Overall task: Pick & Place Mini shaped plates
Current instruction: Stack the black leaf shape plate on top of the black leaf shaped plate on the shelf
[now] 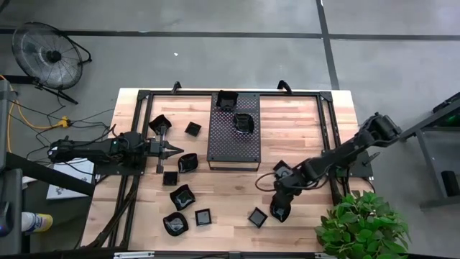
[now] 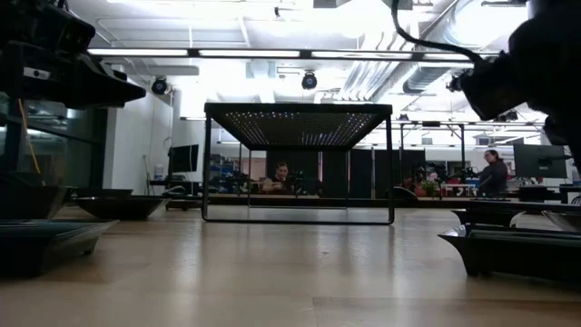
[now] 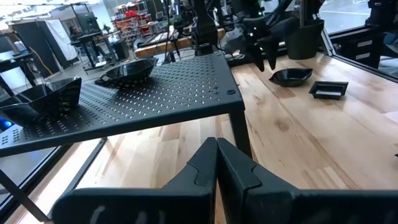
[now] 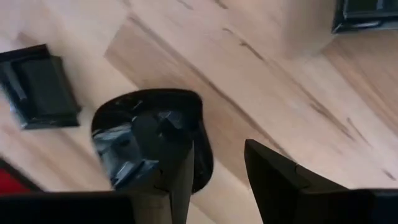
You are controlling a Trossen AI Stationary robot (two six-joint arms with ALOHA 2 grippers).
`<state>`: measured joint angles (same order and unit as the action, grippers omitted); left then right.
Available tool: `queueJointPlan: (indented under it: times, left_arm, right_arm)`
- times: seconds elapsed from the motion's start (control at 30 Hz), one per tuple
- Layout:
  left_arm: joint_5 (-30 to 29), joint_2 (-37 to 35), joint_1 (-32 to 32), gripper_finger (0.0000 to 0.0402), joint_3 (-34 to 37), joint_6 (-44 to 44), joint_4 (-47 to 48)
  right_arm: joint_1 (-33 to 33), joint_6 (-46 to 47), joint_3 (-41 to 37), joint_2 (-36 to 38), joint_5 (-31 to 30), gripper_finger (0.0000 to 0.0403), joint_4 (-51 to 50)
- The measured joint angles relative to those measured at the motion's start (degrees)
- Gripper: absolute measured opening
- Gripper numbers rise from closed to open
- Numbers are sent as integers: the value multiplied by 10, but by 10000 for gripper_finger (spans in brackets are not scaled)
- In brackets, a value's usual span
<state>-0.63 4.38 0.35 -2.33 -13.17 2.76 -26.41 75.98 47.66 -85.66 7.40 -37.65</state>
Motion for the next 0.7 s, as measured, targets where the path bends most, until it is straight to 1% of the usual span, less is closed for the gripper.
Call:
queueJointPlan:
  times: [0.23,0.7]
  left_arm:
    - [0,0,0,1,0,0,0]
    - [0,0,0,1,0,0,0]
  right_arm:
    - [0,1,7,-32,-2,138,-5]
    - [-3,15,7,-45,5,138,23]
